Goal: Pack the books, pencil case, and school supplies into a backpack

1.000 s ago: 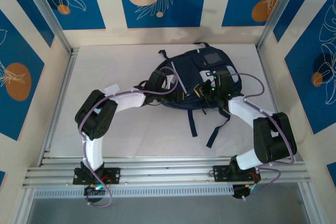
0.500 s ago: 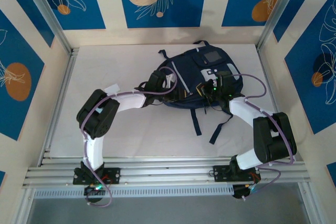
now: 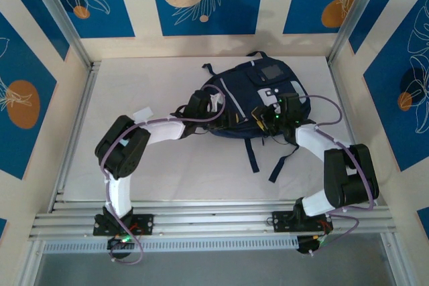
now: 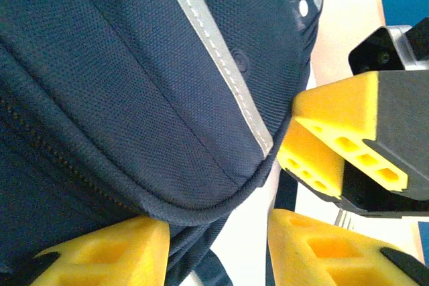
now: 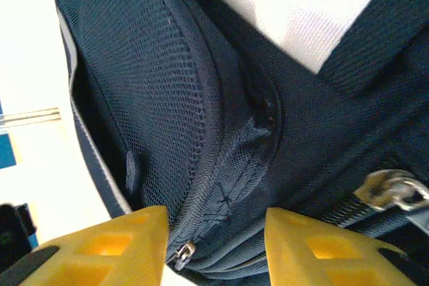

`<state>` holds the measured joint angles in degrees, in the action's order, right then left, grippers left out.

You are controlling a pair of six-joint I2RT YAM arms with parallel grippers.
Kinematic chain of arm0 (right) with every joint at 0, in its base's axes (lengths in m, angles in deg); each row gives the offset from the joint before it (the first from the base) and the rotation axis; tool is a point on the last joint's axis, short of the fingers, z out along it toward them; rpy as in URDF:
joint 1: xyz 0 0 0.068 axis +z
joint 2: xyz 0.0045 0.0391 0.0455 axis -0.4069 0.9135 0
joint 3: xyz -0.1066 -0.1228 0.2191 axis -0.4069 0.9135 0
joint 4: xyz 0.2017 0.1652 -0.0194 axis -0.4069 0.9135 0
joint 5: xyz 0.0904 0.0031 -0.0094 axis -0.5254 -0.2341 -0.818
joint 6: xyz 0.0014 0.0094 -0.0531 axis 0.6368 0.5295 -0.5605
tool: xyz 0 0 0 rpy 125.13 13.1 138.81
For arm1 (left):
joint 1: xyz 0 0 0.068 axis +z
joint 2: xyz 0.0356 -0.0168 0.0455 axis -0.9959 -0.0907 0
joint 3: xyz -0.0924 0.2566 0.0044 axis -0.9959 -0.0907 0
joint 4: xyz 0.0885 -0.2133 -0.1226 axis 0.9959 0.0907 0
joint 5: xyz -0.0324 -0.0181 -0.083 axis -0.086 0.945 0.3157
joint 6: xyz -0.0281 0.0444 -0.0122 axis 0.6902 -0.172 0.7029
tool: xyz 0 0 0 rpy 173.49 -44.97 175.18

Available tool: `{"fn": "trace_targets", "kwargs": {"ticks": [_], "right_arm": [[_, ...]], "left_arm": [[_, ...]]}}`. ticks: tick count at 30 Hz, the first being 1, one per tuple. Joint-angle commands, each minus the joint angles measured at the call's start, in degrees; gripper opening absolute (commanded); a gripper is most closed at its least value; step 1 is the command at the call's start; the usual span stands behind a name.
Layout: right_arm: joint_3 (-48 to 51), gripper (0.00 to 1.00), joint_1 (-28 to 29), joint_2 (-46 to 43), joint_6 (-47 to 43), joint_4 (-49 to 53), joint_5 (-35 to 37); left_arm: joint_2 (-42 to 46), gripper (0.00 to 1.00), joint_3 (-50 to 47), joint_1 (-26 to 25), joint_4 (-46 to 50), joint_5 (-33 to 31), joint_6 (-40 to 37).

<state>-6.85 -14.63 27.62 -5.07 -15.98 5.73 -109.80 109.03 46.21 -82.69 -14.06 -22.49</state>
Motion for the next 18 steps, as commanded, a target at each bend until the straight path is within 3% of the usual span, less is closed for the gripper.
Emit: {"fn": "trace_targets", "kwargs": {"ticks": [1, 7, 12, 15, 18], "right_arm": [[-5.73, 0.49, -0.73, -1.39, -11.65, 8.1, 2.92], [-11.46, 0.59, -2.69, 1.72, -20.07, 13.11, 5.89], [-16.29, 0.61, -3.28, 8.5, -25.09, 13.89, 6.02], [-18.43, 0.58, -3.25, 12.63, -25.8, 13.44, 2.92], [-18.15, 0.48, -2.98, 14.76, -24.86, 10.39, -2.77]], "left_arm": [[3.18, 0.42, -0.04, -0.6, -1.75, 0.69, -2.1], [3.41, 0.42, -0.35, -0.61, -0.98, 0.6, -2.22], [3.54, 0.42, -0.33, -0.61, -0.13, 0.6, -2.46], [3.62, 0.42, -0.57, -0.61, 0.25, 0.44, -2.55], [3.46, 0.42, -0.68, -0.61, 0.51, 0.25, -2.64]]}}
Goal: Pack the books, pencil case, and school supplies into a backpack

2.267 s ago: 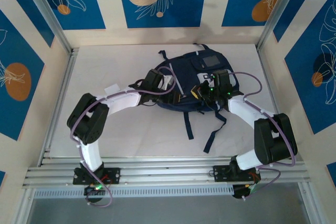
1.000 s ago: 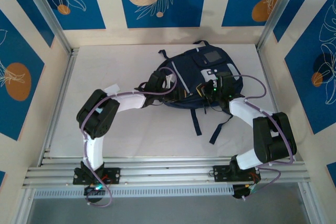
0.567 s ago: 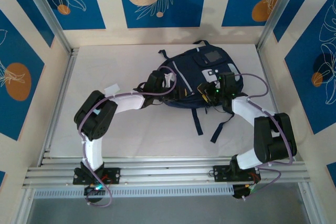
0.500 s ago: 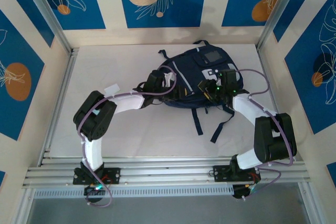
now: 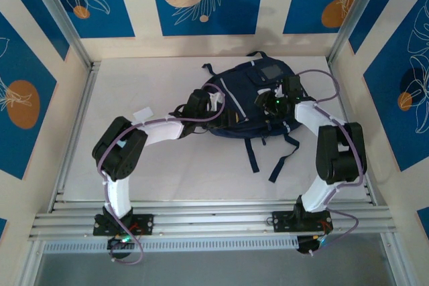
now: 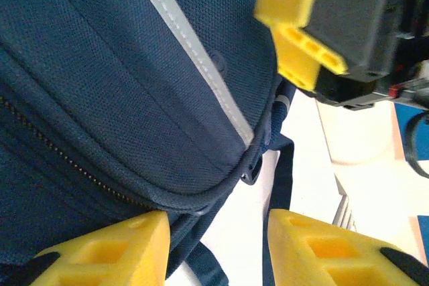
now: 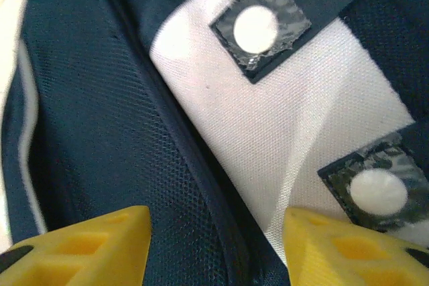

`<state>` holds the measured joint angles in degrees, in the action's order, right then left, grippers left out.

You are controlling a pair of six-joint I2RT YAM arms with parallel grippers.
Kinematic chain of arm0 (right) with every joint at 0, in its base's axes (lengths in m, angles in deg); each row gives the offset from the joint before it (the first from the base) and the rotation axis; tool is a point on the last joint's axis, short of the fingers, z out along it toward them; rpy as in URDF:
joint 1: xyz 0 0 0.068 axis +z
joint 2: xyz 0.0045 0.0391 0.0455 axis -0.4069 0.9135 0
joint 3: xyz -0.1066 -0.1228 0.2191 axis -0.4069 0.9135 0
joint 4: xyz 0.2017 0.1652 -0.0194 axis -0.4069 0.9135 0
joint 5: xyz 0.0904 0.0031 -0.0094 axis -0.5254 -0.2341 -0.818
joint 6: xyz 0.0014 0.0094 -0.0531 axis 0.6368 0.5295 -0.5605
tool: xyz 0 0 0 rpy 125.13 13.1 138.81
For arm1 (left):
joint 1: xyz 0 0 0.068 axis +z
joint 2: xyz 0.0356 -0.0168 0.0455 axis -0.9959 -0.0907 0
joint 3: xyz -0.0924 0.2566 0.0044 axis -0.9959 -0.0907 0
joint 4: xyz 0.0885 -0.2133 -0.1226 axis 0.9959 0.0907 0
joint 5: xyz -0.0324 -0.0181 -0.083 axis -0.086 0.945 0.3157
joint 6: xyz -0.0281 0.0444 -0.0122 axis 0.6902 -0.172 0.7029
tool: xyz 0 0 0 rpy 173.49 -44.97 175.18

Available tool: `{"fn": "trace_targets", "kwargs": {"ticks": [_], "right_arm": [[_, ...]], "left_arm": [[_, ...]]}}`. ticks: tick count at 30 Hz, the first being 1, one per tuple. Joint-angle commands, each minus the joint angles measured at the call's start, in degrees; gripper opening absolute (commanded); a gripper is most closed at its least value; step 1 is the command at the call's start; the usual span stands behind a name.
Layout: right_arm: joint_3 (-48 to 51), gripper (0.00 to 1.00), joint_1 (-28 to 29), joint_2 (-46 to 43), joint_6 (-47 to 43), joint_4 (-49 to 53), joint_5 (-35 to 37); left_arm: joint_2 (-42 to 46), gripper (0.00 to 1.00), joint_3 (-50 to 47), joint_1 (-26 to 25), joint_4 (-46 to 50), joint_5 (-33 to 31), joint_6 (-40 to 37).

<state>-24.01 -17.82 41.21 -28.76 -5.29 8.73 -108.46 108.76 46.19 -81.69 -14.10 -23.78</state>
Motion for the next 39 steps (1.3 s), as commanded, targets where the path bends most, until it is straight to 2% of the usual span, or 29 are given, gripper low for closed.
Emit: {"fn": "trace_targets", "kwargs": {"ticks": [1, 3, 4, 10, 14, 22, 28, 39], "right_arm": [[-0.57, 0.4, 0.35, 1.53, -0.69, -1.49, -7.1], [-0.06, 0.16, 0.61, 1.49, 0.19, -2.72, -7.78], [0.03, 0.01, 0.5, 1.61, 0.7, -2.93, -8.23], [2.16, 0.0, -1.48, 1.59, 8.0, -5.55, -12.54], [3.32, 0.0, -1.89, 1.17, 11.4, -7.31, -14.3], [5.69, 0.0, -0.69, -0.75, 13.82, -10.07, -16.23], [6.81, 0.0, -0.49, -1.1, 14.63, -10.62, -16.47], [8.17, 0.0, 1.19, -1.31, 17.92, -14.38, -18.97]], "left_arm": [[1.96, 0.42, -0.4, -0.52, -0.32, 0.36, -1.28], [1.85, 0.42, -0.28, -0.67, 0.09, 0.39, -1.17], [1.85, 0.42, -0.15, -0.76, 0.5, 0.39, -1.32], [2.55, 0.42, -0.02, -2.14, 6.15, -1.71, -2.84], [3.08, 0.44, 0.21, -3.19, 11.31, -6.26, -5.23], [1.52, 0.46, 3.91, -3.23, 12.58, -14.89, -8.13], [1.91, 0.47, 5.18, -3.31, 8.76, -11.93, -4.89], [-3.25, 0.48, 5.58, -3.27, 8.37, -14.55, -6.47]]}}
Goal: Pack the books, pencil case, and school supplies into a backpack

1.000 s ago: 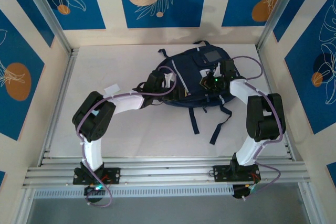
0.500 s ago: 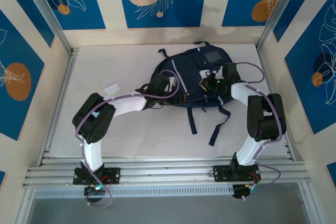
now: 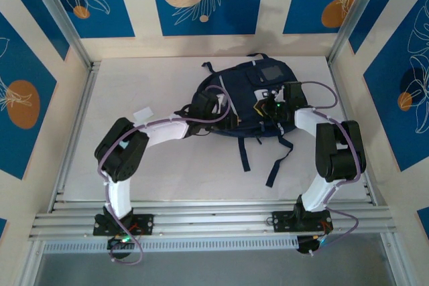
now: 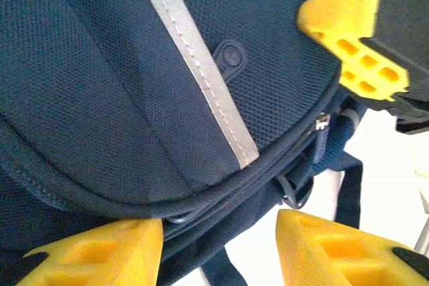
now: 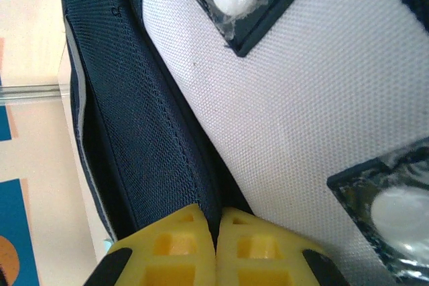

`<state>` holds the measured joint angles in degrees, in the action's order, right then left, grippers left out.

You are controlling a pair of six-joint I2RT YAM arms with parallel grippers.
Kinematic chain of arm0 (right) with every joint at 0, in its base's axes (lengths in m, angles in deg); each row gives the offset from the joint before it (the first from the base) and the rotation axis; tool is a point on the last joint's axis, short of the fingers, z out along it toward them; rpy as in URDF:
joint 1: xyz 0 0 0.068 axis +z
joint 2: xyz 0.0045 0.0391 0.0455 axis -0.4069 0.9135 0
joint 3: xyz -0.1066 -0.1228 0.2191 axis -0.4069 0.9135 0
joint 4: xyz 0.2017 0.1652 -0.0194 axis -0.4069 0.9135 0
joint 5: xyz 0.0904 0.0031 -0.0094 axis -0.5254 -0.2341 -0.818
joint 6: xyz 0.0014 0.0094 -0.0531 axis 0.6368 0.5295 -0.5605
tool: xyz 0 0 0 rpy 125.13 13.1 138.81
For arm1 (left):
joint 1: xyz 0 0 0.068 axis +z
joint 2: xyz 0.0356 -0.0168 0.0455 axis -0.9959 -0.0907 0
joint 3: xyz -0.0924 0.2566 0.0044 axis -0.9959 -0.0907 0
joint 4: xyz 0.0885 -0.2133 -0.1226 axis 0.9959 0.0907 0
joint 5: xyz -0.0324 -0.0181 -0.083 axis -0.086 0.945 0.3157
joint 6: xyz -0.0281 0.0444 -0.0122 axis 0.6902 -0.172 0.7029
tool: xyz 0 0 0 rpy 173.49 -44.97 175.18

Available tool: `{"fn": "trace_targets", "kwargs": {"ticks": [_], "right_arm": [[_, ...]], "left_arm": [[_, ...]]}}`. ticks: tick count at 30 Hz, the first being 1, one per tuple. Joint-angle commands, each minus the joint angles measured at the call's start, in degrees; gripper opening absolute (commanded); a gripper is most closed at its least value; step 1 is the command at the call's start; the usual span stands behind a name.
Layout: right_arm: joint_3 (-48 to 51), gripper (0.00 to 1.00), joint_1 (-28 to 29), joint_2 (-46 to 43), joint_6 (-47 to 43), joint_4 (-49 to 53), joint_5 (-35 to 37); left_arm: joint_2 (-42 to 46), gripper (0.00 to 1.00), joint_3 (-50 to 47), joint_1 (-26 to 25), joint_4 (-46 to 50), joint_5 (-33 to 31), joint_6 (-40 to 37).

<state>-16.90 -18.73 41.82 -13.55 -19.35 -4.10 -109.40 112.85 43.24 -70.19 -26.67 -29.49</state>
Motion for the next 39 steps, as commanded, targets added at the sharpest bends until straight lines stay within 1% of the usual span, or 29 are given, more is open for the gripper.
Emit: {"fn": "trace_targets", "kwargs": {"ticks": [1, 4, 7, 9, 12, 14, 16, 21, 23, 26, 30, 33, 36, 39], "right_arm": [[1.32, 0.0, 2.42, -1.76, 3.67, -1.3, -6.63], [2.71, 0.0, 3.8, -1.88, 7.85, -3.92, -6.56], [5.73, 0.0, 4.64, -2.24, 13.82, -9.25, -6.75], [6.77, 0.0, 5.29, -2.64, 15.36, -10.41, -5.63], [7.08, 0.0, 5.4, -2.9, 15.3, -10.12, -4.74], [7.25, 0.0, 5.01, -3.12, 15.2, -9.74, -4.59], [7.52, 0.0, 4.38, -3.25, 15.07, -9.37, -4.37], [7.86, 0.0, 3.12, -3.43, 14.76, -9.01, -4.29], [7.74, 0.0, 2.98, -3.58, 14.5, -8.52, -3.94], [7.3, 0.0, 2.87, -3.91, 13.79, -7.56, -3.41], [6.98, 0.0, 2.73, -4.98, 12.76, -6.18, -2.44], [6.88, 0.0, 2.79, -5.88, 12.05, -5.35, -1.74], [6.76, 0.0, 2.89, -6.32, 11.7, -5.03, -1.38], [6.75, 0.0, 3.16, -6.42, 11.86, -5.13, -1.29]], "left_arm": [[-2.95, 0.48, 1.53, -0.35, -4.18, -2.01, -0.08], [-4.37, 0.48, 2.01, -0.7, -8.67, -1.54, 2.74], [-4.75, 0.48, 2.73, -1.53, -13.17, -1.02, 4.91], [-4.85, 0.48, 3.58, -1.97, -14.66, 0.02, 5.6], [-4.95, 0.47, 4.17, -2.38, -15.54, 1.68, 5.76], [-4.74, 0.45, 3.6, -2.32, -17.26, 3.82, 6.6], [-4.04, 0.44, 2.41, -2.5, -18.46, 6.52, 8.31], [-0.75, 0.44, -2.22, -3.75, -19.37, 12.0, 11.09], [0.52, 0.43, -3.32, -4.14, -18.55, 12.89, 10.77], [2.66, 0.44, -3.18, -4.16, -12.12, 10.52, 6.26], [4.53, 0.46, 0.1, -3.97, 0.93, 2.8, -1.8], [5.04, 0.47, 2.59, -4.01, 8.81, -4.11, -5.59], [5.34, 0.47, 3.79, -3.99, 13.08, -9.79, -7.04], [4.24, 0.47, 5.15, -3.97, 14.3, -10.92, -7.52]]}}
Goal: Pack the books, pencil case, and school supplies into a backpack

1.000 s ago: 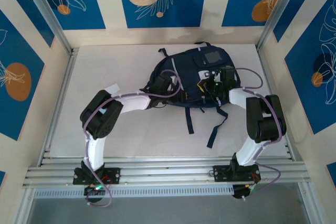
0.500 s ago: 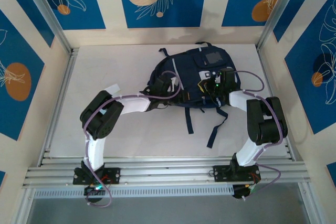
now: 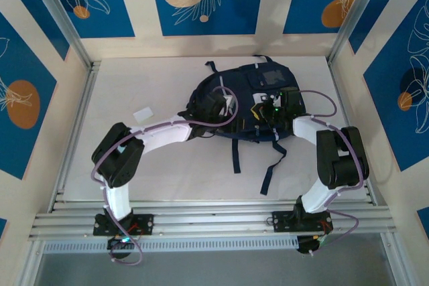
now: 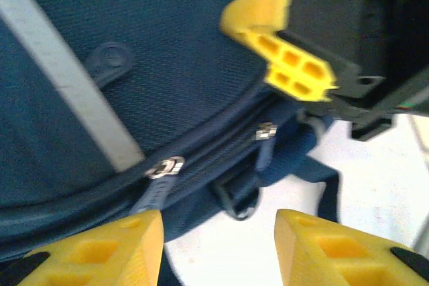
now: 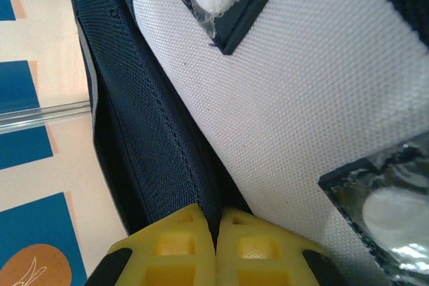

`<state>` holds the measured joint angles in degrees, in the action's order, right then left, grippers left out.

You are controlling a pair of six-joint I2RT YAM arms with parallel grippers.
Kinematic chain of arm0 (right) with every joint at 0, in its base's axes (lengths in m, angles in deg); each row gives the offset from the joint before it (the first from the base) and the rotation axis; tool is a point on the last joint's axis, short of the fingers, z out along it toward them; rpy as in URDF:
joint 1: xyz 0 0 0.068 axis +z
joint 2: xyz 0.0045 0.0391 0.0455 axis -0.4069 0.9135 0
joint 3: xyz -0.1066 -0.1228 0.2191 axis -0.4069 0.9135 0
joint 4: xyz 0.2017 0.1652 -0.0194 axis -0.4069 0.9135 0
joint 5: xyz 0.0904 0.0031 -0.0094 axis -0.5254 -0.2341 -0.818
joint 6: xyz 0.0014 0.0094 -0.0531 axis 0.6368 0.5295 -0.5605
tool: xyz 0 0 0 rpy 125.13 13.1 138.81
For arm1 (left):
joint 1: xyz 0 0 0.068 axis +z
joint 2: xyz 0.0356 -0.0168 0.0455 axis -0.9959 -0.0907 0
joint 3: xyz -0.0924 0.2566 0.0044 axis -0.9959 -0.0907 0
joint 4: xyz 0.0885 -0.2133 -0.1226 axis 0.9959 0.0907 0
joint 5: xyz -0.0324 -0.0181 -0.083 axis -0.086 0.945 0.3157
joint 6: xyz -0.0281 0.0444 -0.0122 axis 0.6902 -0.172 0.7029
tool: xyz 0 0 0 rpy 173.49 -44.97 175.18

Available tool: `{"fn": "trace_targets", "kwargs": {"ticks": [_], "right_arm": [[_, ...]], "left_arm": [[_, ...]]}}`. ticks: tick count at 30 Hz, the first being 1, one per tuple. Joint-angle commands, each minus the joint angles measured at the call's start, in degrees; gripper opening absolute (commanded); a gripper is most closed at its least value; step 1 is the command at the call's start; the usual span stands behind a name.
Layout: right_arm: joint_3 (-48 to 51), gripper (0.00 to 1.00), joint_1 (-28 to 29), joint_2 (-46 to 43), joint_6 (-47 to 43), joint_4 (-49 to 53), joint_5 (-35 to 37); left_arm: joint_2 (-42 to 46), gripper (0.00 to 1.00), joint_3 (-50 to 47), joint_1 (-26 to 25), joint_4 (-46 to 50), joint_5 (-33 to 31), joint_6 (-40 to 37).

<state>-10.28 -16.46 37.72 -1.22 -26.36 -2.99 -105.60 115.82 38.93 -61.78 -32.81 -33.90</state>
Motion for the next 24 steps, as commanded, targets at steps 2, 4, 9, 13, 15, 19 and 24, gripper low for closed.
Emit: {"fn": "trace_targets", "kwargs": {"ticks": [2, 4, 9, 13, 15, 19, 24], "right_arm": [[0.27, 0.0, 1.14, -2.33, -0.08, 1.37, -2.4], [0.45, 0.0, 1.4, -2.22, 0.39, 0.77, -2.49], [0.69, 0.0, 1.94, -1.98, 1.42, -0.43, -2.57], [1.2, 0.0, 2.28, -1.8, 2.68, -1.75, -3.28], [1.64, 0.0, 2.29, -2.02, 3.25, -2.4, -3.44], [2.54, 0.0, 2.29, -1.82, 5.07, -4.39, -4.4], [4.16, 0.0, 2.47, -1.35, 9.0, -9.34, -6.66]], "left_arm": [[-0.98, 0.47, 3.14, 0.09, 5.67, -4.32, -2.99], [-2.75, 0.46, 4.44, -0.18, 5.5, -4.07, -2.94], [-8.13, 0.44, 7.66, -0.98, 4.48, -5.91, -4.15], [-12.25, 0.41, 12.01, -1.64, 7.22, -7.71, -5.16], [-13.45, 0.39, 13.36, -2.02, 9.56, -11.12, -6.04], [-14.66, 0.32, 13.15, -2.12, 11.15, -18.88, -7.5], [-16.68, 0.23, 14.49, -2.49, 12.64, -25.53, -9.27]]}}
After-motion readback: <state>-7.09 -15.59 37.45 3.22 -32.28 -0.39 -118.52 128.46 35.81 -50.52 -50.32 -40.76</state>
